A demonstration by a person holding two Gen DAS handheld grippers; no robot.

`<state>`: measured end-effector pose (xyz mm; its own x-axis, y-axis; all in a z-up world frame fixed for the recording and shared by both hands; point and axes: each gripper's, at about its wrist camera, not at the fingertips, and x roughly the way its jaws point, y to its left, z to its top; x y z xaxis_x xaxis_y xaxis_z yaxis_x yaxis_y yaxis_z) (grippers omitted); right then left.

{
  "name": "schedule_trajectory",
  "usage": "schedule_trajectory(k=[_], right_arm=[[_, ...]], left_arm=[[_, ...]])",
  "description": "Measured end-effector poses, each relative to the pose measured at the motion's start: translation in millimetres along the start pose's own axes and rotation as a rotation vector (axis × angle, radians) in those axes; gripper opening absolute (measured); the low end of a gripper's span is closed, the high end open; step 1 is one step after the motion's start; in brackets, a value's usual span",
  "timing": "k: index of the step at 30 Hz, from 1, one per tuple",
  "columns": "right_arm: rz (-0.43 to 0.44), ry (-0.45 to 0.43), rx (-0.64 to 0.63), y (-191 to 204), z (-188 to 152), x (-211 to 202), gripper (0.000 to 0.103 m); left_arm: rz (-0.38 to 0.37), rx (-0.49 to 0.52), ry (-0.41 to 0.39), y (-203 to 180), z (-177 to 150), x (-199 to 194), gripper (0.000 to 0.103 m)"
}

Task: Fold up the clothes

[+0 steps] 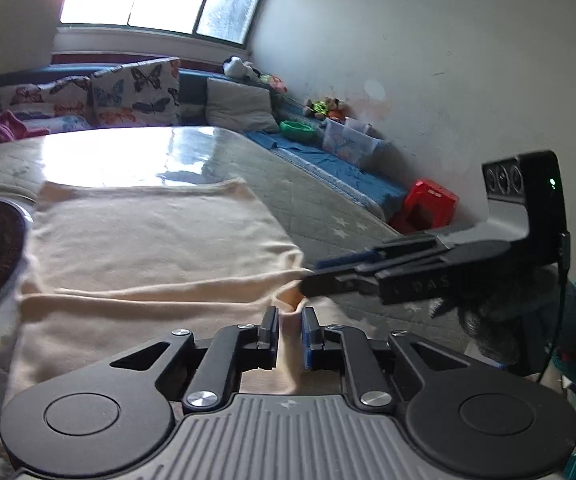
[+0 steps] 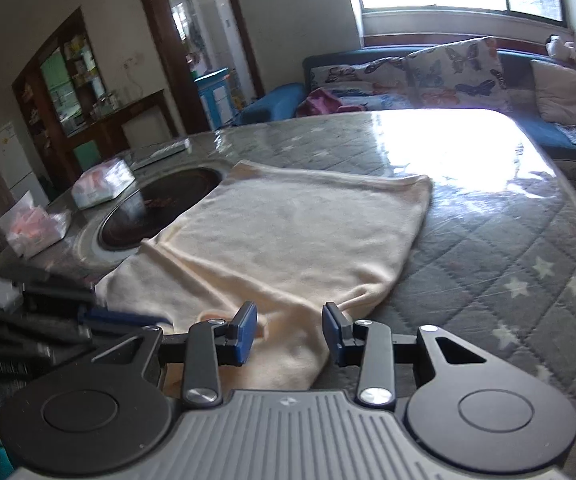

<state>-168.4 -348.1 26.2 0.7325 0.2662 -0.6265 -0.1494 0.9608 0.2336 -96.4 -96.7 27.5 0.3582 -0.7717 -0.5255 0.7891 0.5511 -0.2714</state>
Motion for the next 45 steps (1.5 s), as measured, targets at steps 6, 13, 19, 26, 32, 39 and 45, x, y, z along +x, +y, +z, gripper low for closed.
schedule_trajectory(k=[6, 13, 19, 26, 32, 39, 45], right_arm=[[0.007, -0.008, 0.018, 4.5, 0.3, 1.3, 0.037], [0.003, 0.006, 0.034, 3.4, 1.1, 2.4, 0.037], [-0.002, -0.038, 0.063, 3.2, 3.0, -8.3, 0.037], [0.014, 0.019, 0.036, 8.4, -1.0, 8.1, 0.037], [-0.016, 0.051, -0.015, 14.8, -6.5, 19.2, 0.026], [-0.030, 0.031, -0.050, 20.4, -1.0, 15.7, 0.010], [-0.039, -0.036, -0.089, 28.1, 16.7, 3.7, 0.009]], left_arm=[[0.059, -0.037, -0.030, 36.3, 1.5, -26.9, 0.014], [0.307, -0.025, -0.009, 65.0, 4.6, -18.0, 0.023], [0.389, -0.109, 0.018, 99.7, 5.6, -7.1, 0.037], [0.338, -0.143, 0.024, 110.1, 4.0, -4.7, 0.030], [0.352, -0.090, -0.024, 100.9, 7.1, -15.5, 0.030], [0.338, -0.061, 0.015, 101.4, 10.3, -3.4, 0.032], [0.342, -0.096, -0.005, 106.5, 8.6, -5.2, 0.011]])
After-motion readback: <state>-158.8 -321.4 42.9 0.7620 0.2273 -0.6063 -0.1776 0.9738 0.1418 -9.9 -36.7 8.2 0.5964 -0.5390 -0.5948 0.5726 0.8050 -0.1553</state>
